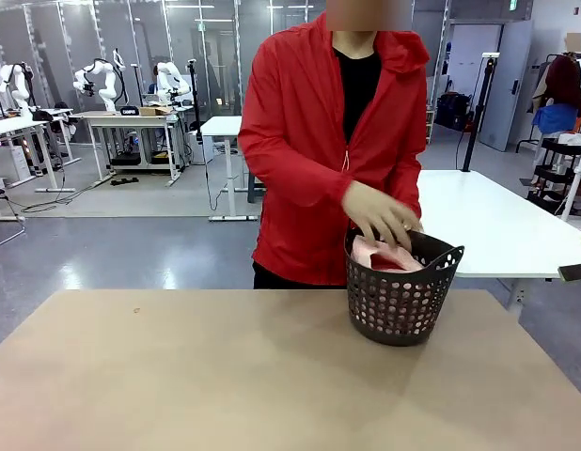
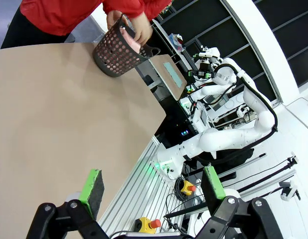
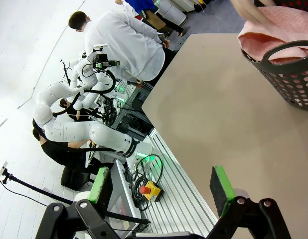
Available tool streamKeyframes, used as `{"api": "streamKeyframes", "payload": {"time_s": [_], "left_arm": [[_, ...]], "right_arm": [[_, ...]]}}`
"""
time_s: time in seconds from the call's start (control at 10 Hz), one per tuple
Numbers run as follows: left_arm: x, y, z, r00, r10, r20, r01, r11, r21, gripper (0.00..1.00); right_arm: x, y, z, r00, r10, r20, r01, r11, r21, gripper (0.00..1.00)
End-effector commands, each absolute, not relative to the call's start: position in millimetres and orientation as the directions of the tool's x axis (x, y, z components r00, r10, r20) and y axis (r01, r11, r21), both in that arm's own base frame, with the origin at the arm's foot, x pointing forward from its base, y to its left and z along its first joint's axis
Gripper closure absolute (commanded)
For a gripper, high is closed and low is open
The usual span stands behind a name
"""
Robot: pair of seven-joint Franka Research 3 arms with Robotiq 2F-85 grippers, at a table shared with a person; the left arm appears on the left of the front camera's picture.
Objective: Fold the towel.
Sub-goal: Grab the top end of the 100 cm Hotel Towel extended by the human.
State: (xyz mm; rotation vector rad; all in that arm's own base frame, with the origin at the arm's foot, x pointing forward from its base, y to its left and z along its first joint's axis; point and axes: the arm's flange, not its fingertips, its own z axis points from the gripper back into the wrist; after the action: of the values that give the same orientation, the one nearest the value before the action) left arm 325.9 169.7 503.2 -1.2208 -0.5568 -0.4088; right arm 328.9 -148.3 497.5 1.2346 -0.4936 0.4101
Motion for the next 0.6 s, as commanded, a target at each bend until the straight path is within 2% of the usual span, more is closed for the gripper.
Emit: {"api": "streamKeyframes", "payload": {"time_s": [0.0, 0.5], "left_arm": [[325.7, 170.9, 502.5, 0.785, -0.007, 0.62, 0.596, 0.283, -0.752, 0.0], [325.7, 170.9, 502.5, 0.785, -0.007, 0.62, 0.596, 0.283, -0.752, 0.0]], "right_arm": [[330.8, -149.3, 497.4, 0.812, 0.03, 0.583, -0.568, 0.266, 0.779, 0.0], [330.8, -149.3, 497.4, 0.812, 0.03, 0.583, -0.568, 0.266, 0.779, 0.0]]}}
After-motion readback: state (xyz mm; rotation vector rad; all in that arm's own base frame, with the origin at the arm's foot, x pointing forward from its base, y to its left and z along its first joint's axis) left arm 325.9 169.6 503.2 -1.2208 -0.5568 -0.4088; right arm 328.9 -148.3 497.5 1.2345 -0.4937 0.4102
